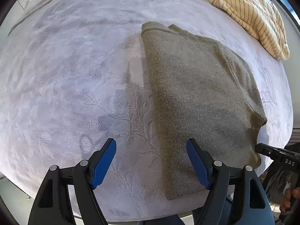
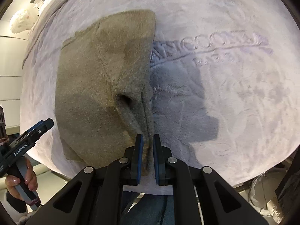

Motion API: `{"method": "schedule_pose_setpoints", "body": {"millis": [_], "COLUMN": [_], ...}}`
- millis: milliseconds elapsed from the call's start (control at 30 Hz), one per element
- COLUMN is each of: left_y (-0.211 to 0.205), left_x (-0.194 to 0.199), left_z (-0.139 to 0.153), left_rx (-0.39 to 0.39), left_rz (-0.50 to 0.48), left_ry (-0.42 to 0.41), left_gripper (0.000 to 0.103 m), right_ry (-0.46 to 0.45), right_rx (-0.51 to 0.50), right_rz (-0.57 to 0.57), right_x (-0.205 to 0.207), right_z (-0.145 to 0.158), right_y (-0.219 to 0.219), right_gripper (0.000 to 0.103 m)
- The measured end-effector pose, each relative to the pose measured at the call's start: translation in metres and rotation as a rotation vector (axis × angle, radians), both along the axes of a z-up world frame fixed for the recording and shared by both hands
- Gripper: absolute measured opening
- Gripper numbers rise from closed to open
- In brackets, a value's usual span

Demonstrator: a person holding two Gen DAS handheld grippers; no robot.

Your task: Fold small clothes

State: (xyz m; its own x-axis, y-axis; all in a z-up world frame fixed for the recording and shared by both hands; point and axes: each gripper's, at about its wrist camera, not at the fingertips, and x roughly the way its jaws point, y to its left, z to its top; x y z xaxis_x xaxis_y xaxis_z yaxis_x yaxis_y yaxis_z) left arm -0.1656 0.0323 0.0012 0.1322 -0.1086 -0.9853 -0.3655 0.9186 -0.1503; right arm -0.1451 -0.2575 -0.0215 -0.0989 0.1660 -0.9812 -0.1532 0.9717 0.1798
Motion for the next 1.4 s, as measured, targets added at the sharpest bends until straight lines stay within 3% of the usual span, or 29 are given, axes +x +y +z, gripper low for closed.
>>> {"method": "schedule_pose_setpoints", "body": {"millis": [167,400,433,500,533,567,600,667,700,900,967,1400], "left_y": [0.003,0.002,0.002,0.003,0.003,0.003,0.003,0.003,0.004,0.004,0.003,0.002], "left_x": [-0.003,0.005,0.007,0.009,0.01,0.011,0.012,0.013,0.013,0.014,0.014,0.015], "left_z": [0.007,0.016,0.018,0.023,0.024,0.026,0.027,0.027,0.029,0.031,0.032,0.032], "left_rx": [-0.017,0.025,0.029,0.037,0.042,0.047,0.055,0.06,0.061,0.068,0.071,0.075], "left_rz": [0.011,0.024,0.029,0.036,0.036,0.036,0.036,0.038,0.045,0.048,0.048,0.043], "left_ry": [0.01,0.016,0.012,0.006,0.006,0.006,0.005,0.013,0.007,-0.004,-0.008,-0.01], "left_gripper": [0.078,0.078,0.078,0.078,0.078,0.078,0.078,0.101,0.102,0.102,0.102,0.102], "right_ry": [-0.049,-0.076,-0.082,-0.102,-0.111,-0.131,-0.141,-0.152,-0.153,-0.157,-0.163,-0.175], "right_rx": [-0.017,-0.054,-0.061,-0.087,-0.097,-0.11,-0.114,-0.122,-0.122,-0.143,-0.152,-0.168], "right_rz": [0.003,0.044,0.051,0.065,0.069,0.075,0.079,0.085,0.084,0.081,0.086,0.078], "right_x": [0.003,0.009,0.01,0.011,0.015,0.015,0.014,0.015,0.016,0.016,0.017,0.021], "right_z": [0.02,0.031,0.033,0.036,0.034,0.038,0.039,0.043,0.044,0.045,0.044,0.045], "right_y": [0.003,0.024,0.03,0.038,0.048,0.051,0.051,0.055,0.055,0.06,0.063,0.064], "right_gripper": [0.012,0.013,0.016,0.034,0.053,0.06,0.06,0.06,0.06,0.063,0.077,0.077]}}
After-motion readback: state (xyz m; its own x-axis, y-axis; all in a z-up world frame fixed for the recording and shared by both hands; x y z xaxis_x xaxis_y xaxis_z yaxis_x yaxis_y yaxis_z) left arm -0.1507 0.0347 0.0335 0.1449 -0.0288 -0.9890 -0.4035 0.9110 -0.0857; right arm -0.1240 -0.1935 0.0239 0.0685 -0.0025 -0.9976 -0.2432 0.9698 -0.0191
